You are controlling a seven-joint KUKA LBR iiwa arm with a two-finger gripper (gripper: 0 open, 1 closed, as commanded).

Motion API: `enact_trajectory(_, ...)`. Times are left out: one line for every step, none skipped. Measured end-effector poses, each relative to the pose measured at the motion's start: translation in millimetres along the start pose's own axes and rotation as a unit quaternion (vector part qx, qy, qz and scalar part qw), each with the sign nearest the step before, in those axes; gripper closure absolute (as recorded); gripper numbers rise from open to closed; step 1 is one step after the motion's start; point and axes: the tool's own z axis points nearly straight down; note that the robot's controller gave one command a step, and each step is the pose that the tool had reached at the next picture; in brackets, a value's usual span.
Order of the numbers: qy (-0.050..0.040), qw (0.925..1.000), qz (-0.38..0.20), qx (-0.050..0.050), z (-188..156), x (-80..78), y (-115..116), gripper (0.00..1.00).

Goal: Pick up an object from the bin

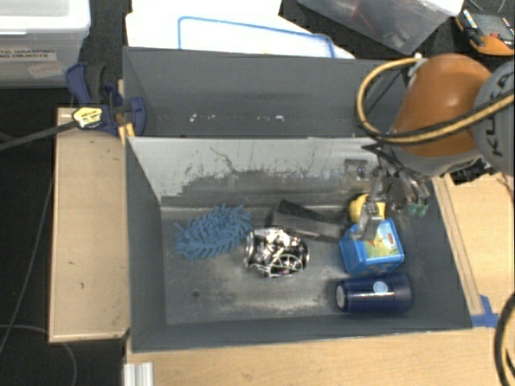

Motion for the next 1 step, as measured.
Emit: enact_trajectory(0.0000, 1.0000, 0.000, 0.000, 0.0, 0.0, 0.0, 0.00)
